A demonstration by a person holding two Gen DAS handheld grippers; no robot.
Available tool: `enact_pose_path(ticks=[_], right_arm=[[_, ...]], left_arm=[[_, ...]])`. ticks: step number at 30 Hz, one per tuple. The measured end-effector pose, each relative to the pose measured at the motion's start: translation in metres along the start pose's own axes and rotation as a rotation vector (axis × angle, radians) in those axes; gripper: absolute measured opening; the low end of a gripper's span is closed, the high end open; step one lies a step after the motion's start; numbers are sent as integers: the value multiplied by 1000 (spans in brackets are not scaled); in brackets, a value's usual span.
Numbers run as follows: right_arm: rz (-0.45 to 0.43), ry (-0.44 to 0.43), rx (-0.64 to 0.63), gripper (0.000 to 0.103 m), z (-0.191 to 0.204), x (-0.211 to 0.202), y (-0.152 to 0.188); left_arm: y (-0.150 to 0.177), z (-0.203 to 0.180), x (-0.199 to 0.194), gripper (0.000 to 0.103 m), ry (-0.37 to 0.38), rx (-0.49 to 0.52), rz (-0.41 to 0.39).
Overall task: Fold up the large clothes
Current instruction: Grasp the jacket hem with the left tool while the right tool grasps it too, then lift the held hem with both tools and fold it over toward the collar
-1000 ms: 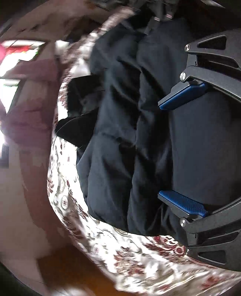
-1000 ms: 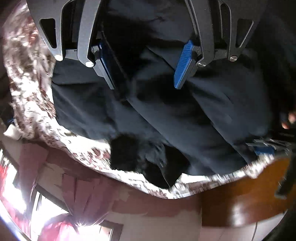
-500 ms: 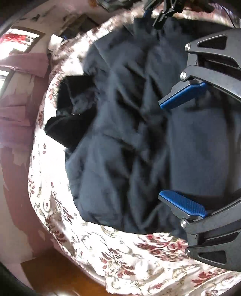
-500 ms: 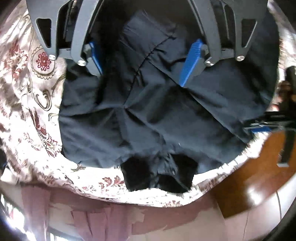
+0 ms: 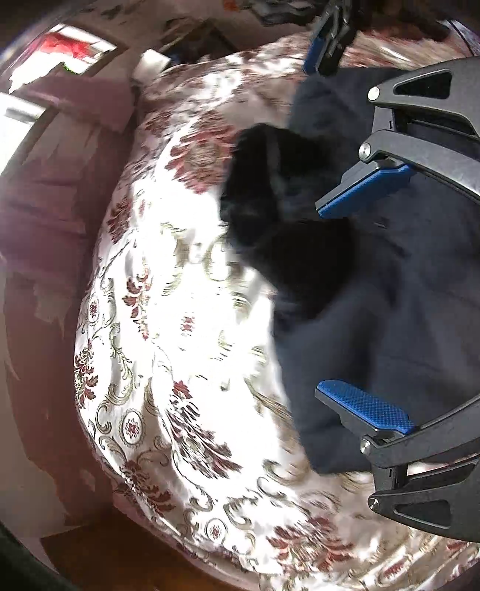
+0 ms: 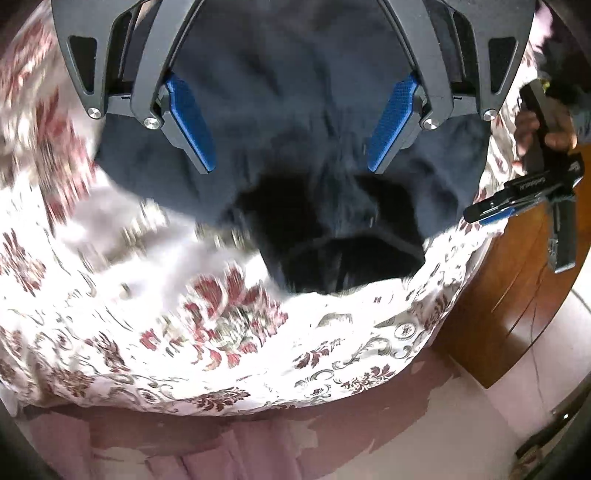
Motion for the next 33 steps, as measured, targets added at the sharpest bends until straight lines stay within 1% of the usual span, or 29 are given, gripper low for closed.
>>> enact_pose_path(ticks=[1,2,3,4,5,7,9,11,12,13,14,15,16,18,20,22,24,25,26,27,29,31,33], right_arm=[[2,3,0,77,4,7,-10],[6,6,-6,67,8,17,-21],[14,6,-17,63,15,26,-30],[27,13,-26,58,19,34,-39],[41,24,-35,55,23,43,-47],[69,45,-61,53,30,62,-61],[87,65,-78,53,34,78,-72],[110,77,-81,51,36,96,-80],[113,79,-81,48,37,104,-83],[117,76,-80,36,39,108,-85],[119,70,-76,24,41,113,-86],[116,66,-73,19,42,116,-86],[108,66,-75,9,42,115,-84],[51,33,-91,7,47,105,-79],[13,-9,-96,6,48,92,-75],[-25,-60,-106,6,46,72,-66],[-48,-116,-118,5,43,52,-56],[-47,-150,-126,5,41,44,-52],[-43,-172,-139,5,42,36,-45],[-36,-174,-166,5,44,29,-36],[-15,-174,-202,5,45,23,-21],[31,-176,-212,5,41,20,-2],[90,-167,-234,5,36,25,19]], left_arm=[[-11,-1,10,88,6,-6,8],[-18,-3,19,86,4,1,19],[-23,-4,26,85,-5,12,28],[-30,-7,37,81,-16,34,40],[-35,-9,45,74,-21,52,50],[-46,-14,58,65,-13,77,66],[-55,-18,71,58,16,88,84],[-60,-23,80,41,43,84,97],[-62,-25,84,34,52,84,103],[-64,-27,89,18,67,84,104],[-65,-27,90,9,80,77,98],[-67,-26,90,9,90,58,87],[-67,-25,90,7,94,48,80],[-66,-20,85,6,125,23,48],[-62,-9,79,5,159,-18,29],[-56,6,71,5,208,-69,17],[-45,20,59,5,271,-84,5],[-39,21,52,5,295,-67,-6],[-34,19,45,5,300,-34,-10],[-27,16,37,5,296,13,-12],[-11,10,27,5,302,59,-3],[6,9,24,5,317,81,31],[24,6,28,5,324,102,86]])
Point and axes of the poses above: each gripper's, at about its wrist camera, not at the fingertips, and x roughly the way its jaws point, z to its left, y to its underside, the point moved 3 cm from there along x, roughly the way its jaws point, and after that the axes turned 9 degrees about x, right-handed, at the moved point
